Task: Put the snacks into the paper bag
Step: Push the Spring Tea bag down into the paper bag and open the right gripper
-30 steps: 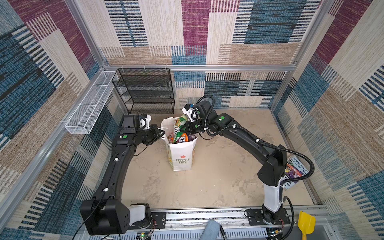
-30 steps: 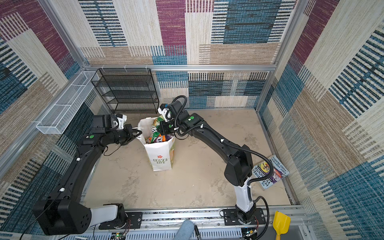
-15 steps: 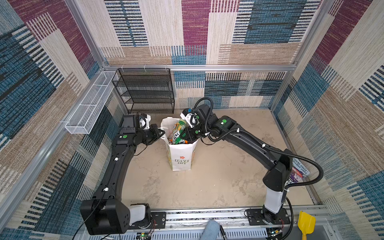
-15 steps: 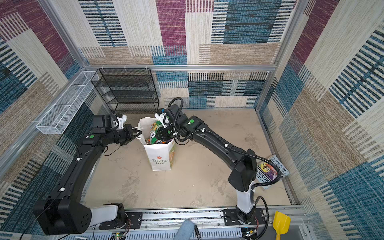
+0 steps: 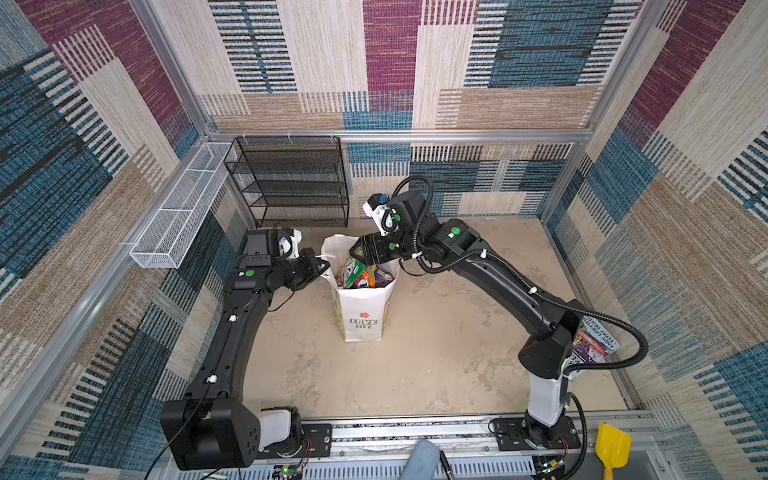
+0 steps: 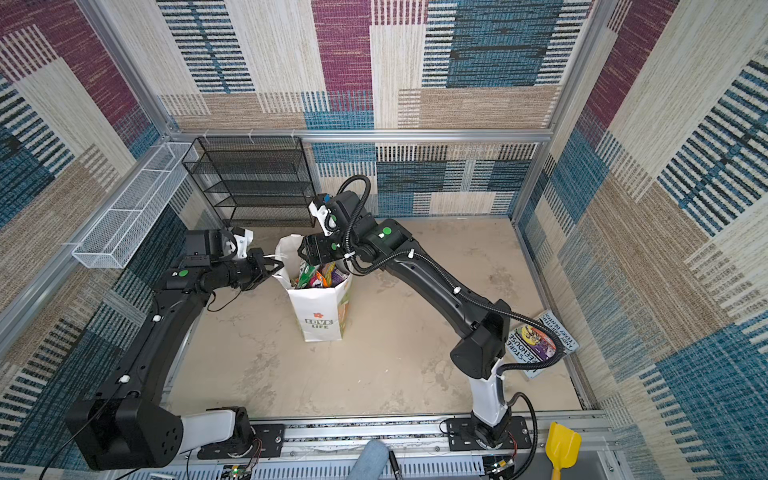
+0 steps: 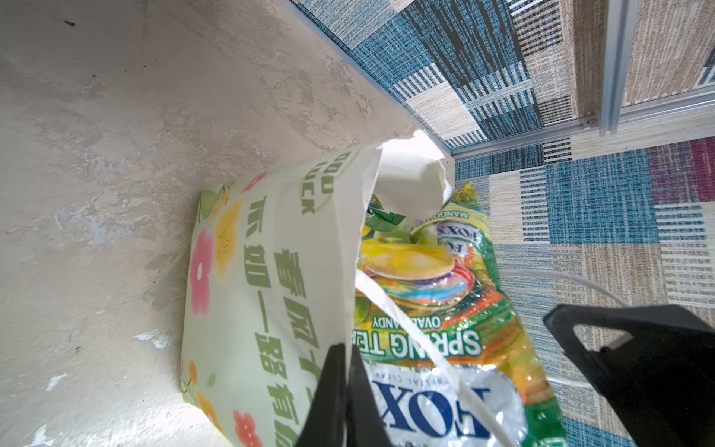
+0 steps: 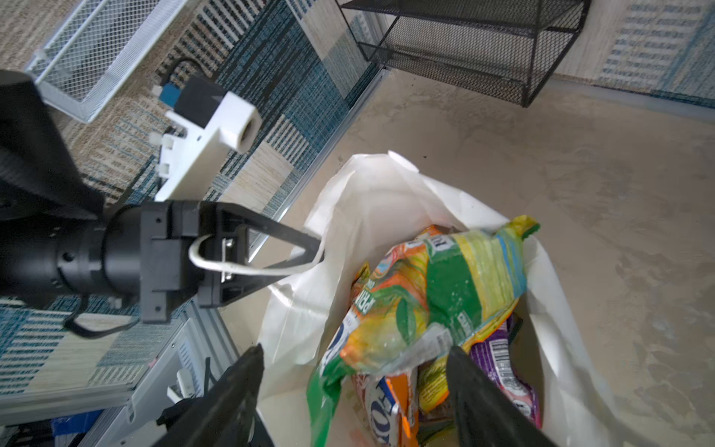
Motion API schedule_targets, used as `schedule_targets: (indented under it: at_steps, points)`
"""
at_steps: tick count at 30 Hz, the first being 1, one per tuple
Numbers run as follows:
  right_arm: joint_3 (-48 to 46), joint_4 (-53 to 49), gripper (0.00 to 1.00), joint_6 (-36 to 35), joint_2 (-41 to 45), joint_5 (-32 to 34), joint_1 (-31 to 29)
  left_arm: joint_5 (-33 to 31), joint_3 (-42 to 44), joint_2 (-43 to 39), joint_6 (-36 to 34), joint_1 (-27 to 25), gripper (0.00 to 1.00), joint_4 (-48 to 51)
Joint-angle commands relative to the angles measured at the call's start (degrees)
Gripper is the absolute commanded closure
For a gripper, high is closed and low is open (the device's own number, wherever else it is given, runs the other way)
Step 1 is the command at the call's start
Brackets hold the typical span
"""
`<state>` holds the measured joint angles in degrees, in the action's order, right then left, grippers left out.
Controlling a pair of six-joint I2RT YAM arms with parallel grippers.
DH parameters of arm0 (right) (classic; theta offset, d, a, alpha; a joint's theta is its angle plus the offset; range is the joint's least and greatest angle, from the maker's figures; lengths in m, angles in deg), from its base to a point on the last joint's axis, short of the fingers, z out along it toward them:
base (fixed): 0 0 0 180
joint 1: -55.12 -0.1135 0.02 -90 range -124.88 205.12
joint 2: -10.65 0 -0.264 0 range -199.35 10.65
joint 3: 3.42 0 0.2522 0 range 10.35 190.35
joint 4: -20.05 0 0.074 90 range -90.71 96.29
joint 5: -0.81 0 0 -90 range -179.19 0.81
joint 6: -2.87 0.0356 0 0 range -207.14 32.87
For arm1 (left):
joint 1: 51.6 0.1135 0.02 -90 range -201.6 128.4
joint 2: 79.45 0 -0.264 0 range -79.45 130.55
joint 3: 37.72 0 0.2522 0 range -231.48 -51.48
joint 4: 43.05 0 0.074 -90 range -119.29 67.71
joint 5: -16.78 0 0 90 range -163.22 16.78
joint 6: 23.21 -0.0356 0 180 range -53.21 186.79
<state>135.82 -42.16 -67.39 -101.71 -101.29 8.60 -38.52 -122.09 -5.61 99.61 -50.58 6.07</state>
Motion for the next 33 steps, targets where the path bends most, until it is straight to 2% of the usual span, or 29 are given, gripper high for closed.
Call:
schedule_targets:
  at_steps: [1, 6, 8, 10, 13, 19, 27, 30, 33]
  points:
    - [3.70, -3.52, 0.23, 1.83, -3.17, 4.67, -0.07, 1.07, -0.03, -0.17, 0.14, 0.04, 1.00, -2.74]
    - [2.51, -2.90, 0.24, 3.60, -5.02, 3.03, -0.08, 1.05, -0.09, -0.36, 0.04, 0.03, 1.00, -2.66]
    - [-0.77, -1.35, 0.29, 3.90, -4.27, 0.92, -0.22, 1.12, -0.13, -0.32, 0.05, 0.04, 1.00, -2.68]
    - [-4.42, 1.15, 0.45, 4.03, -2.62, -1.35, -0.31, 1.27, -0.13, -0.29, 0.09, 0.04, 1.00, -2.75]
    - [-10.21, 6.42, 0.62, 4.33, 1.02, -4.87, -0.32, 1.48, -0.03, -0.27, 0.19, 0.03, 1.00, -2.91]
    - [-9.79, 8.99, 0.93, 3.90, 2.39, -8.23, -0.32, 1.47, -0.01, -0.14, 0.22, -0.01, 1.00, -3.08]
    - [-1.30, 4.35, 0.96, 1.48, -3.15, -11.13, -0.67, 1.42, 0.10, -0.03, 0.14, 0.01, 1.00, -3.04]
    - [1.31, 0.07, 0.97, 0.77, -6.21, -8.52, -0.83, 1.35, -0.03, -0.01, 0.14, 0.02, 1.00, -2.98]
    - [-1.02, -0.77, 0.97, 0.10, -6.11, -4.40, -1.74, 1.36, -0.05, 0.00, 0.14, 0.04, 1.00, -2.94]
